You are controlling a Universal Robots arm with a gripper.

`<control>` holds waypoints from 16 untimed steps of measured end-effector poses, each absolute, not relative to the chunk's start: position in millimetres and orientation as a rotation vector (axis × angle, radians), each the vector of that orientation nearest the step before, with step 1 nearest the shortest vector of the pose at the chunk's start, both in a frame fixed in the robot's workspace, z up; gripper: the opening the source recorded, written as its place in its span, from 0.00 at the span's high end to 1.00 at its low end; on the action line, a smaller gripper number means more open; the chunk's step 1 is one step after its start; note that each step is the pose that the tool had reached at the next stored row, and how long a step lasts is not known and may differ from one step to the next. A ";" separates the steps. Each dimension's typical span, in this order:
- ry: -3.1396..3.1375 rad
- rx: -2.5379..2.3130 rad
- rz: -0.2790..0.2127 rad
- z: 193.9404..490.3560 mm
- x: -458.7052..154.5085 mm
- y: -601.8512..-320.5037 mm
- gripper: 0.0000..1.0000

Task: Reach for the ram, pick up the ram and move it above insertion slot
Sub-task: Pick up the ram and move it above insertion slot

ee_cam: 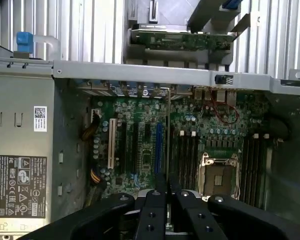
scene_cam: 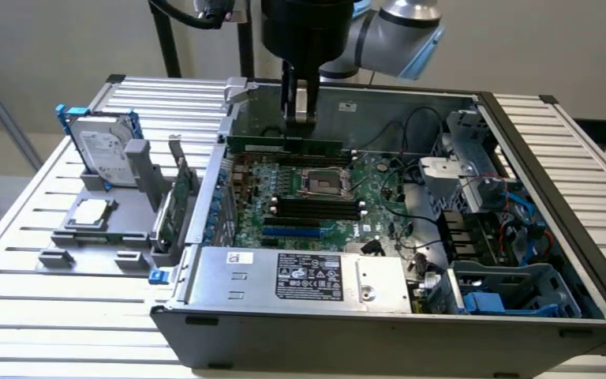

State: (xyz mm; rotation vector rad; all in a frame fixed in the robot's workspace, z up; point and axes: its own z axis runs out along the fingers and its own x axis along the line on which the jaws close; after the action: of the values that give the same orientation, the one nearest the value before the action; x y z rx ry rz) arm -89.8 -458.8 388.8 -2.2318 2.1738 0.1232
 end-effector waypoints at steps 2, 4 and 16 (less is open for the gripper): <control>2.174 -2.232 0.123 388.6 -83.8 -455.2 0.87; 2.174 -2.232 0.123 388.5 -78.0 -451.5 0.87; 2.174 -2.231 0.123 387.5 -50.3 -424.0 0.87</control>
State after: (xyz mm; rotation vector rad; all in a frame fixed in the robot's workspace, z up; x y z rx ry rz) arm -50.3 -424.0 387.5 -2.2315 2.1737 0.1227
